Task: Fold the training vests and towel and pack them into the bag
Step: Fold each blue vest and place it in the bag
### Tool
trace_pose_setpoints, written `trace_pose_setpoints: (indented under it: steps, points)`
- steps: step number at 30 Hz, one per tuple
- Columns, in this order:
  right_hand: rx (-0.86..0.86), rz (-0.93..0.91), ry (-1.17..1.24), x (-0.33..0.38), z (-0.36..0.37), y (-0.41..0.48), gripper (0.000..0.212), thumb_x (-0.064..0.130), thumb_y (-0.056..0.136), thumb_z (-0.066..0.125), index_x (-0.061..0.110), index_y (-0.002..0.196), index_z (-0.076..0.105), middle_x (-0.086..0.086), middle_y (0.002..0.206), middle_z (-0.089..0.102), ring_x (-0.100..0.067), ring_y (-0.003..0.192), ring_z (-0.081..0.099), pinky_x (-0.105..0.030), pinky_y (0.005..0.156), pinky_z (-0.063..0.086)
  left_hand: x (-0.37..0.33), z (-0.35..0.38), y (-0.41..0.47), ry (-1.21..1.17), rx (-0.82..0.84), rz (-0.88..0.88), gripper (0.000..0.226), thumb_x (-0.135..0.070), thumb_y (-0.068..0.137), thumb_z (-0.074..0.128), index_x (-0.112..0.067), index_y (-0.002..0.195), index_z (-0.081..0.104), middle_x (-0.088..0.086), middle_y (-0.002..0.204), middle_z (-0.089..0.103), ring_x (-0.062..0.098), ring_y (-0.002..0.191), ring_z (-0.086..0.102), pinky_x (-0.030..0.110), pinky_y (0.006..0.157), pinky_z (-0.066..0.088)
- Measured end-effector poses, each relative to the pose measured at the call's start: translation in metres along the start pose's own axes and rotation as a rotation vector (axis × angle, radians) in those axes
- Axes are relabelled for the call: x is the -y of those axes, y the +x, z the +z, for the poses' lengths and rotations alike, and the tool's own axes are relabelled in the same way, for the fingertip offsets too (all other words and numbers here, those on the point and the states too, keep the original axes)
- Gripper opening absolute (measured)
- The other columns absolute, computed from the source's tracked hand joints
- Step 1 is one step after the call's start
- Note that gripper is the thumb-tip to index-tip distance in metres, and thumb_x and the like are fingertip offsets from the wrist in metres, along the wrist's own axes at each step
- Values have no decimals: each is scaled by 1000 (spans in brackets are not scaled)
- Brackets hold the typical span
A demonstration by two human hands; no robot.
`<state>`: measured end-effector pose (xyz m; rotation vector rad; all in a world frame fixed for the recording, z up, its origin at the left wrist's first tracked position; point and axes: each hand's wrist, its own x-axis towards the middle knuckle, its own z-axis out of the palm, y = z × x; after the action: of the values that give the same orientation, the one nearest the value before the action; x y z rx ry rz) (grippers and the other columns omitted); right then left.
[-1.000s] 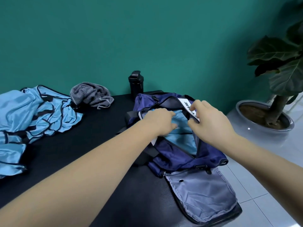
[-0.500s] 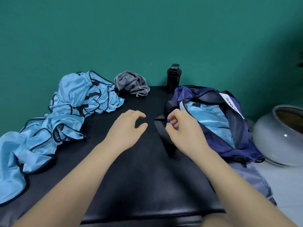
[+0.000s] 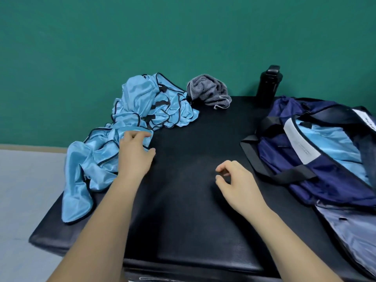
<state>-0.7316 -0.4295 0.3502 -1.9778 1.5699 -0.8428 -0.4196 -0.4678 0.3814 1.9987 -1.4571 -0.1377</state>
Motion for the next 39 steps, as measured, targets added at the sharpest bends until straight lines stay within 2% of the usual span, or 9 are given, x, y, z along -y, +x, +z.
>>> trace_pose_setpoints:
  steps: [6, 13, 16, 18, 22, 28, 31, 34, 39]
  points:
    - [56, -61, -89, -11, 11, -1, 13, 29, 97, 63, 39, 105, 60, 20, 105, 57, -4, 106, 57, -36, 95, 51, 19, 0, 15, 152, -140, -130, 58, -12, 85, 80, -24, 139, 63, 10, 127, 44, 34, 117, 44, 46, 99, 47]
    - [57, -69, -84, -7, 16, -3, 12, 30, 98, 62, 40, 105, 60, 22, 105, 58, -3, 107, 54, -34, 94, 50, 29, 1, 19, 144, -107, -195, 20, -7, 94, 64, -22, 89, 76, 6, 103, 65, 33, 97, 63, 38, 64, 43]
    - [62, -61, -51, -7, 15, -4, 13, 28, 98, 62, 39, 104, 61, 23, 104, 59, -3, 108, 55, -33, 94, 51, 19, -2, 20, 81, -122, -160, 18, -11, 94, 68, -25, 84, 71, 2, 96, 69, 29, 90, 65, 38, 65, 46]
    - [61, -58, -37, -7, 14, -3, 12, 28, 98, 62, 38, 104, 61, 23, 104, 59, -3, 109, 56, -33, 94, 51, 15, -5, 19, 74, -172, -116, 9, -15, 93, 75, -22, 92, 70, 4, 107, 66, 32, 103, 61, 43, 75, 49]
    - [61, -60, -21, -4, 15, -4, 12, 27, 98, 62, 38, 104, 62, 23, 104, 59, -2, 109, 56, -32, 93, 51, 26, -9, 18, 149, -196, -161, 55, -25, 85, 87, -18, 132, 59, 12, 132, 57, 39, 122, 51, 55, 100, 45]
    - [57, -71, -27, -1, 14, -5, 14, 27, 99, 61, 40, 104, 61, 23, 104, 60, -2, 110, 56, -32, 93, 51, 8, -5, 13, 60, -164, -98, 13, -17, 97, 70, -21, 108, 75, 2, 100, 75, 24, 82, 63, 35, 70, 47]
    - [36, -65, -2, -1, 13, -4, 15, 28, 98, 63, 40, 107, 60, 23, 106, 60, -2, 111, 57, -34, 94, 53, -23, -5, 1, -81, -70, -22, 10, -19, 95, 71, -28, 97, 75, -7, 93, 74, 12, 79, 66, 30, 74, 51]
    - [5, -51, 67, 3, 14, -4, 25, 36, 95, 71, 41, 116, 58, 23, 113, 59, -2, 113, 58, -33, 95, 53, -57, -4, -24, -303, 107, -21, 15, -18, 92, 75, -33, 89, 75, -12, 81, 71, 1, 67, 63, 11, 62, 45]
    - [6, -24, 233, 18, 11, -5, 78, 48, 82, 88, 46, 146, 44, 25, 132, 55, 1, 124, 55, -16, 95, 46, -92, -4, -63, -673, 444, -41, 12, -15, 88, 83, -27, 89, 81, -2, 84, 77, 7, 75, 69, 28, 75, 57]
